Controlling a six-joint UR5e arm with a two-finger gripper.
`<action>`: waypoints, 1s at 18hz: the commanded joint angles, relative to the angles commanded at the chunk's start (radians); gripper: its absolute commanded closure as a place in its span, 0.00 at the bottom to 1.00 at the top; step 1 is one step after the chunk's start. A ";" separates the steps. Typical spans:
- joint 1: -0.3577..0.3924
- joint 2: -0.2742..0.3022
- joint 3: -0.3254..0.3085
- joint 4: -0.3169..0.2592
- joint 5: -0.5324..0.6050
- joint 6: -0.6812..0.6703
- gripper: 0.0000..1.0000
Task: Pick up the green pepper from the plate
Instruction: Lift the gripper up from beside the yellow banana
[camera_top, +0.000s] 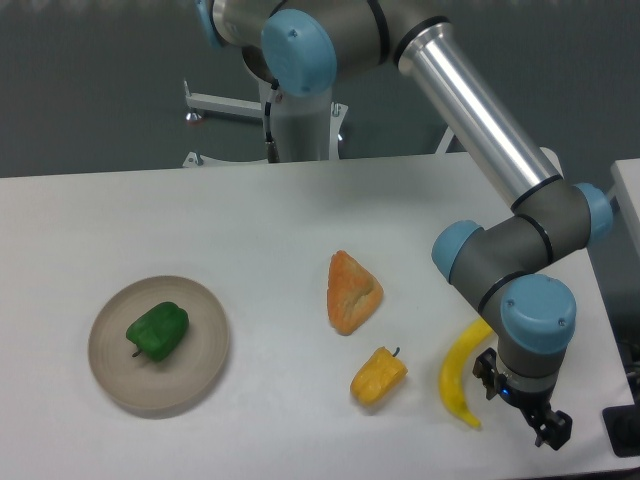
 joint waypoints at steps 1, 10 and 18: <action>-0.002 0.003 -0.015 0.002 0.002 -0.002 0.00; -0.014 0.021 -0.020 0.003 0.003 -0.020 0.00; -0.073 0.152 -0.139 -0.035 -0.011 -0.168 0.00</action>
